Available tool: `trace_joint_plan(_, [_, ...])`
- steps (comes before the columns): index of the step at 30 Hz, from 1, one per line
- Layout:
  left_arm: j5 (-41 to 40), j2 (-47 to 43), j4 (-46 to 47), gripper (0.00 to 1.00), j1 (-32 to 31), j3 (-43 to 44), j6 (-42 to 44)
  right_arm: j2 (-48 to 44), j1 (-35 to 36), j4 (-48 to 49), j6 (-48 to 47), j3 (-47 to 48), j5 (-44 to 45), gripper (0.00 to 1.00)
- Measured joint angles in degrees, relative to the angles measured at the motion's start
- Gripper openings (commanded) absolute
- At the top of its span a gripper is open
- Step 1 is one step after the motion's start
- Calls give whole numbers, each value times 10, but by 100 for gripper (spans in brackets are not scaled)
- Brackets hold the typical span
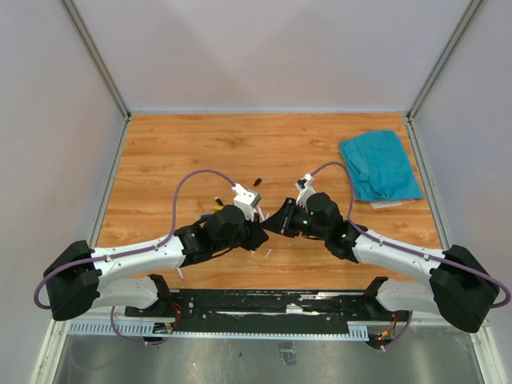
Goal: Insert the pens into the pen caps
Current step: Pick up the pen from the center of the board.
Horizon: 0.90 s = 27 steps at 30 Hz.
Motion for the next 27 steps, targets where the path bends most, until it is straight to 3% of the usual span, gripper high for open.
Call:
trace_joint_plan(3, [-3, 0, 1, 13, 0, 0, 0, 0, 1, 3, 4, -1, 3, 1])
trace_joint_plan(6, [-3, 0, 2, 29, 0, 0, 0, -3, 1, 0, 6, -1, 8, 1])
trace_joint_plan(12, [-1, -3, 2, 40, 0, 0, 0, -37, 2, -41, -17, 3, 30, 1])
trace_joint_plan(21, [6, -23, 2, 34, 0, 0, 0, -71, 5, -80, -44, 14, 65, 1])
trace_joint_plan(27, [24, -23, 3, 22, 0, 0, 6, -71, 5, -93, -49, 14, 78, 1])
